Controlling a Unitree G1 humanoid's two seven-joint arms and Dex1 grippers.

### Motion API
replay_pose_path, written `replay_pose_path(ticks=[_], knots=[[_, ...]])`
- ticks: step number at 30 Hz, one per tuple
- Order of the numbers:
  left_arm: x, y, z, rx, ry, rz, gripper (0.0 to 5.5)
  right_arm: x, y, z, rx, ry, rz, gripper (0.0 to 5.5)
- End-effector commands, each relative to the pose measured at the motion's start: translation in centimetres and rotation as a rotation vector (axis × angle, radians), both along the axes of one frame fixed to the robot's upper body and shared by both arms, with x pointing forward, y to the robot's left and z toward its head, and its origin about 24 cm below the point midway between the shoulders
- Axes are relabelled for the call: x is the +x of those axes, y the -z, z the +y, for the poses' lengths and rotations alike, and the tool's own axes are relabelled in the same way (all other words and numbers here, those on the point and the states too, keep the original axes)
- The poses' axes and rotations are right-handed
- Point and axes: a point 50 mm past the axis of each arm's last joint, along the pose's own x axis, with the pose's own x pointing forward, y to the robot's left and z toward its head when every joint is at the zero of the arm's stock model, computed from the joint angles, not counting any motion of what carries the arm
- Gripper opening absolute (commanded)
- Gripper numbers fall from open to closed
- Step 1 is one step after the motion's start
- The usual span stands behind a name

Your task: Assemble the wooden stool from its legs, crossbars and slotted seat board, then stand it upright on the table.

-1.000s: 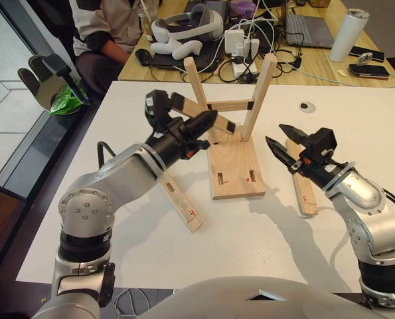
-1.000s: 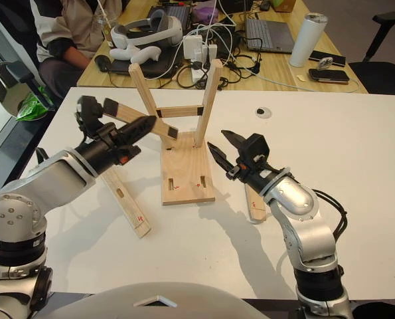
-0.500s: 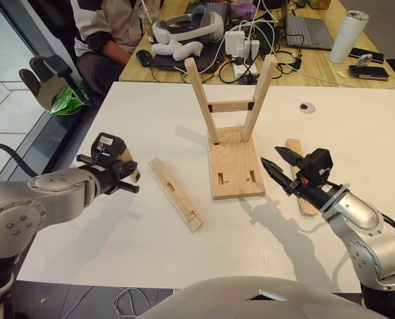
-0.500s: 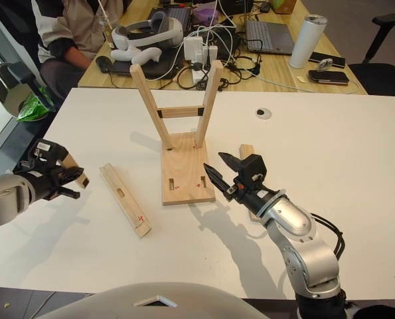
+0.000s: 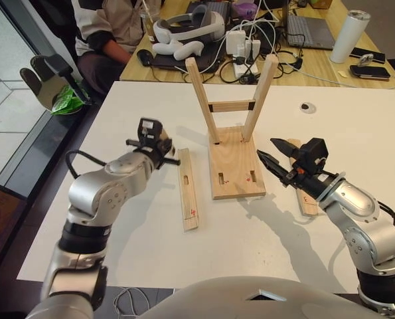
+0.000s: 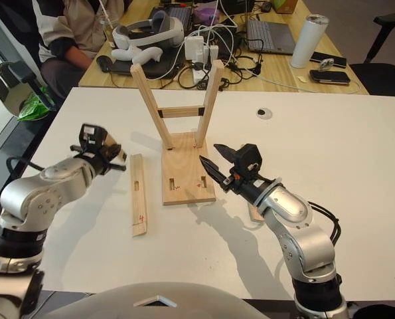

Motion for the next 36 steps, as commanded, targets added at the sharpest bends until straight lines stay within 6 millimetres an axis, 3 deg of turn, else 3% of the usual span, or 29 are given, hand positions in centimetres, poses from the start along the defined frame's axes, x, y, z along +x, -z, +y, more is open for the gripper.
replay_pose_path(ticks=[1, 7, 11, 17, 25, 36], knots=[[0.0, -1.1, 0.5, -0.016, -0.046, -0.054, 0.41, 0.1, 0.0, -0.1, -0.014, -0.005, 0.006, 2.33], [-4.8, -1.9, 1.5, -0.022, -0.028, -0.008, 0.41, -0.8, 0.6, -1.3, 0.001, 0.073, 0.061, 2.33], [-6.3, -2.0, -0.9, -0.184, -0.051, -0.006, 0.41, -1.2, 2.8, -1.6, 0.113, 0.234, 0.25, 2.33], [-7.4, -0.9, -2.9, -0.239, -0.094, 0.075, 0.41, -1.4, 3.6, -1.0, 0.19, 0.389, 0.329, 2.33], [-8.2, 0.0, -2.3, -0.155, -0.106, 0.141, 0.41, -1.6, 3.5, -1.0, 0.201, 0.417, 0.326, 2.33], [-7.8, 0.8, -2.9, -0.182, -0.097, 0.181, 0.41, -1.4, 3.4, -0.9, 0.19, 0.396, 0.321, 2.33]])
